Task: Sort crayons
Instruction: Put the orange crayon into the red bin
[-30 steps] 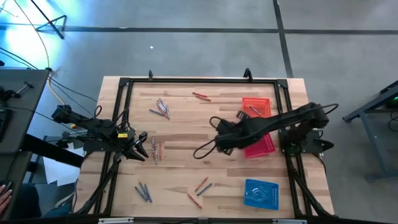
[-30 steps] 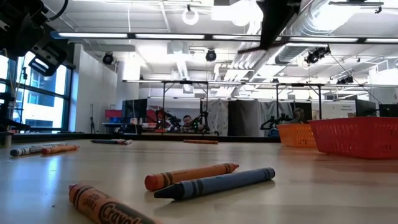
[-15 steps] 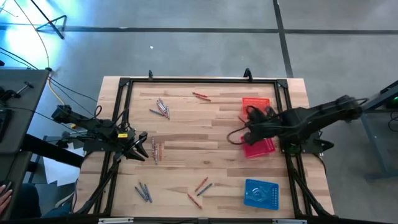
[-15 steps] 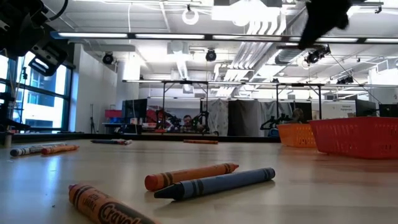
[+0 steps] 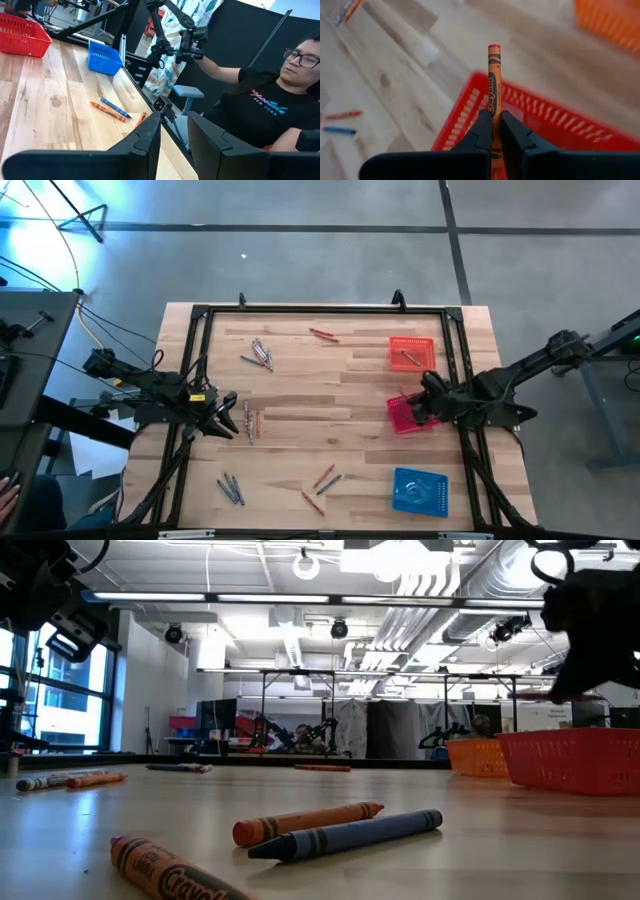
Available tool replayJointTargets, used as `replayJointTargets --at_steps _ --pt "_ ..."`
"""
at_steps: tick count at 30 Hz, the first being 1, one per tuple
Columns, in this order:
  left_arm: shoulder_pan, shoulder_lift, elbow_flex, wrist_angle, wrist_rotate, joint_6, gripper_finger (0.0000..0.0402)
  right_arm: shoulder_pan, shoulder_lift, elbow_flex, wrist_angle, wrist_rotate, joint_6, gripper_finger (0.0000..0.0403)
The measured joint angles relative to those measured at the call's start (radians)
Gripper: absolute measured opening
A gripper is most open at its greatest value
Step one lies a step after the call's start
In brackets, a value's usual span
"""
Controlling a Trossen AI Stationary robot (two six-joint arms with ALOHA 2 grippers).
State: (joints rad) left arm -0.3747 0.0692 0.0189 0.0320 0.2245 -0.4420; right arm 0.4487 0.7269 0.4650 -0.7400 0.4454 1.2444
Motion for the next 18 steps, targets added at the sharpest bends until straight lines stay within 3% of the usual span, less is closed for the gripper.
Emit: replayJointTargets --at_steps 7,18 --pt "0.0 0.0 0.0 0.0 0.0 0.0 0.0086 0.075 0.0 -0.036 0.018 -0.023 0.084 0.0007" --pt "0.0 0.0 0.0 0.0 0.0 0.0 0.0086 0.078 0.0 -0.036 0.015 -0.052 0.121 0.0007"
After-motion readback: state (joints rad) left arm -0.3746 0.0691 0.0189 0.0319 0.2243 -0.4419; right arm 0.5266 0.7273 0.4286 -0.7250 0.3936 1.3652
